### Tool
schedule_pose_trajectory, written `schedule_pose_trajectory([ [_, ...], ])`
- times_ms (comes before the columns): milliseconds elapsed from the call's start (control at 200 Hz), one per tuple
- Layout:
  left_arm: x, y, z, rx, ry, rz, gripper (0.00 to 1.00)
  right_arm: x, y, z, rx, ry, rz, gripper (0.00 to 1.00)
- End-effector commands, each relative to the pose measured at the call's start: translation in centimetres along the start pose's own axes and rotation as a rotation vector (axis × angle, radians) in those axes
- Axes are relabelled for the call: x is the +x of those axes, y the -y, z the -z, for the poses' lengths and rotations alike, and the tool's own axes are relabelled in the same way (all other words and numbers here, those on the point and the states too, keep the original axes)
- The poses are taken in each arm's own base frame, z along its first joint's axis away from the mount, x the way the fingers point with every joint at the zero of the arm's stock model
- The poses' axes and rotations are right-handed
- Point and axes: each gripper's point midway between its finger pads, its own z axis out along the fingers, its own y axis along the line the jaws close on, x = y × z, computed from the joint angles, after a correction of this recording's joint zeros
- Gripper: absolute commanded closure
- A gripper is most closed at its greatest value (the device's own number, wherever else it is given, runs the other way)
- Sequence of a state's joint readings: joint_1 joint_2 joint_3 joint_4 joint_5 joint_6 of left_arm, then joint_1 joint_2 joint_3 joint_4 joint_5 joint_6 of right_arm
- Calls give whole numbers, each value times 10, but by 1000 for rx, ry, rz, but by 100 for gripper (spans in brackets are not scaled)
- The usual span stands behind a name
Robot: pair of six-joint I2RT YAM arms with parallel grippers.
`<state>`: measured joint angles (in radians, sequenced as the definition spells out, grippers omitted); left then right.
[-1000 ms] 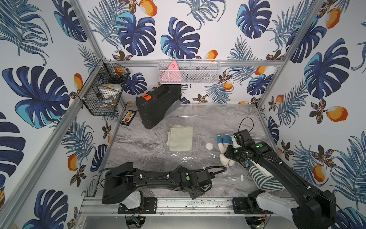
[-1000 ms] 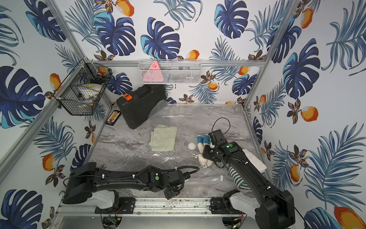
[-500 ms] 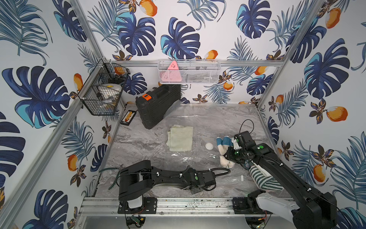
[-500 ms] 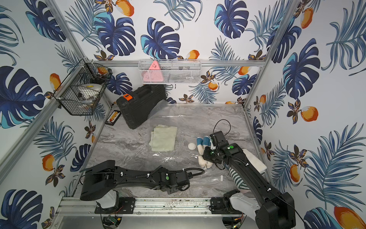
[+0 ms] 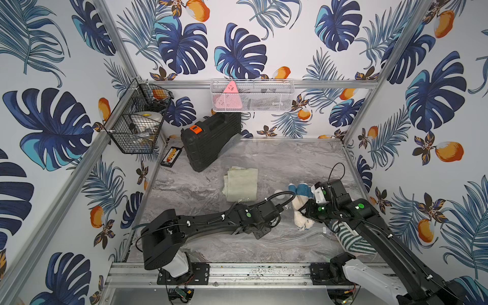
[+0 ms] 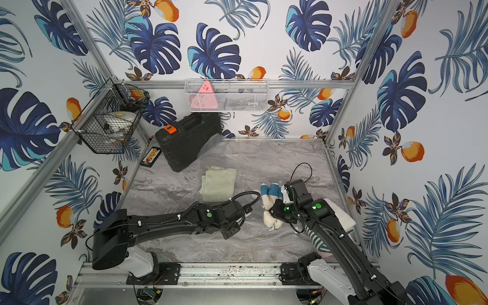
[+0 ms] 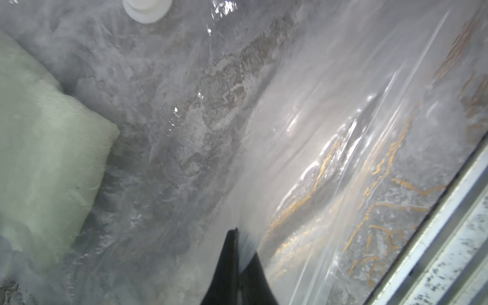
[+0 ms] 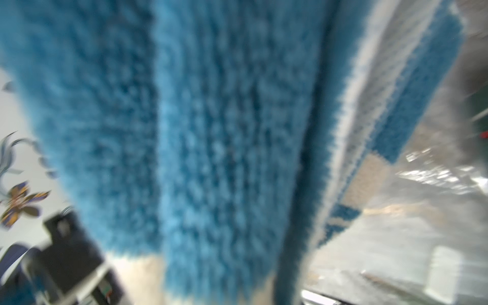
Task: Place the folded towel into the vacuum bag
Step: Place the towel in the vacuum bag.
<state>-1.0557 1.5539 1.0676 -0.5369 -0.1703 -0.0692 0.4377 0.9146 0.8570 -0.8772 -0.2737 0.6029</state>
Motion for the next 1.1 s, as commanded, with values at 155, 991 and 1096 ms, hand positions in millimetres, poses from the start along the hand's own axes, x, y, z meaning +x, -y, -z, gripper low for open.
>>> schedule_pose_trajectory([
  [155, -59, -16, 42, 89, 215, 242, 100, 74, -68, 0, -209, -92, 86, 91],
  [991, -95, 5, 91, 310, 411, 321, 100, 94, -55, -100, 81, -159, 265, 91],
  [1096, -91, 3, 88, 300, 409, 335, 100, 87, -90, -113, -56, -149, 284, 88],
])
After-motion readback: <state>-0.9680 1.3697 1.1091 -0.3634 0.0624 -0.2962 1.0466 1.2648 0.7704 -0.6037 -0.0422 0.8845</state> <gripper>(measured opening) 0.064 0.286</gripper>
